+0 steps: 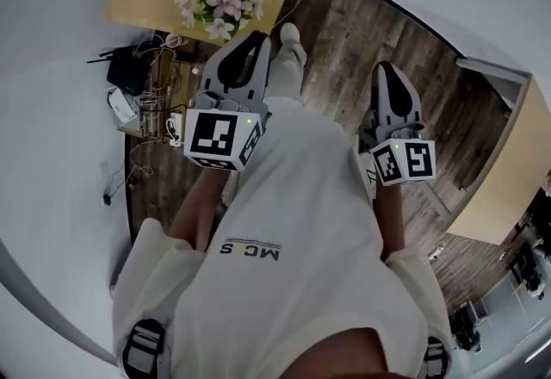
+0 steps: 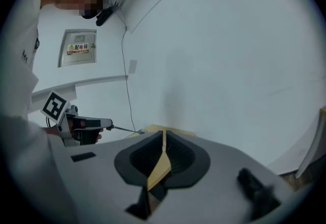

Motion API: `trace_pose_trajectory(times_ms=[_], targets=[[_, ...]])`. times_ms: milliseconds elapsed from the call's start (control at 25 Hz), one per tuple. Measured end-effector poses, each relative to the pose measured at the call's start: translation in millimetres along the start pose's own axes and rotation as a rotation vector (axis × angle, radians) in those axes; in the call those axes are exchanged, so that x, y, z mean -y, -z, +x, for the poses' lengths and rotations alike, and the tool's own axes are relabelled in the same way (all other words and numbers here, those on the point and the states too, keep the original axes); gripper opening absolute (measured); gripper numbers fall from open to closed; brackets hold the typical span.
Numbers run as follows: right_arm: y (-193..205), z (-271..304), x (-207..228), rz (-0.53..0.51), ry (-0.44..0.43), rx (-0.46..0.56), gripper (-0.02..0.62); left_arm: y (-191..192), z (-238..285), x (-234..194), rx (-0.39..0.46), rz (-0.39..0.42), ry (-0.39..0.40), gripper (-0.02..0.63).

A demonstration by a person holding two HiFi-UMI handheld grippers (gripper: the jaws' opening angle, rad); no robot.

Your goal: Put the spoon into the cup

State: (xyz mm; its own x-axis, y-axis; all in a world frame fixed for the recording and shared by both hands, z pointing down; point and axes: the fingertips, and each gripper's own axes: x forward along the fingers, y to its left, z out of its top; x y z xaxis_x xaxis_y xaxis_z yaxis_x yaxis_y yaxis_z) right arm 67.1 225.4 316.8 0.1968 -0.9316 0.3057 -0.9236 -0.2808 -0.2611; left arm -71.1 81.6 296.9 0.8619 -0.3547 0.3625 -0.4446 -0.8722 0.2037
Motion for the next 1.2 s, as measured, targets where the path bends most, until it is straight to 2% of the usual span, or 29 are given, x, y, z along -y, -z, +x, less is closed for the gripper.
trace_pose_trajectory(times_ms=[80, 200, 280, 400, 680, 920, 1200], targets=[[-20, 45, 11, -0.033, -0.038, -0.047, 0.038, -19, 40, -20, -0.022, -0.011, -0.025, 0.048], [-46, 114, 21, -0.062, -0.098, -0.109, 0.038, -32, 90, -59, -0.042, -0.093, -0.087, 0.048], [-60, 153, 22, -0.089, -0.14, -0.123, 0.038, -38, 114, -82, -0.035, -0.132, -0.12, 0.048], [-69, 194, 25, -0.11, -0.18, -0.14, 0.038, -44, 137, -104, -0.034, -0.145, -0.157, 0.048], [-87, 252, 21, -0.146, -0.294, -0.162, 0.038, -52, 143, -138, -0.043, -0.161, -0.276, 0.048], [-100, 295, 4, -0.198, -0.47, -0.157, 0.038, -58, 138, -153, -0.017, -0.151, -0.428, 0.048], [-106, 313, -8, -0.236, -0.566, -0.179, 0.038, -54, 151, -152, -0.025, -0.179, -0.457, 0.048]])
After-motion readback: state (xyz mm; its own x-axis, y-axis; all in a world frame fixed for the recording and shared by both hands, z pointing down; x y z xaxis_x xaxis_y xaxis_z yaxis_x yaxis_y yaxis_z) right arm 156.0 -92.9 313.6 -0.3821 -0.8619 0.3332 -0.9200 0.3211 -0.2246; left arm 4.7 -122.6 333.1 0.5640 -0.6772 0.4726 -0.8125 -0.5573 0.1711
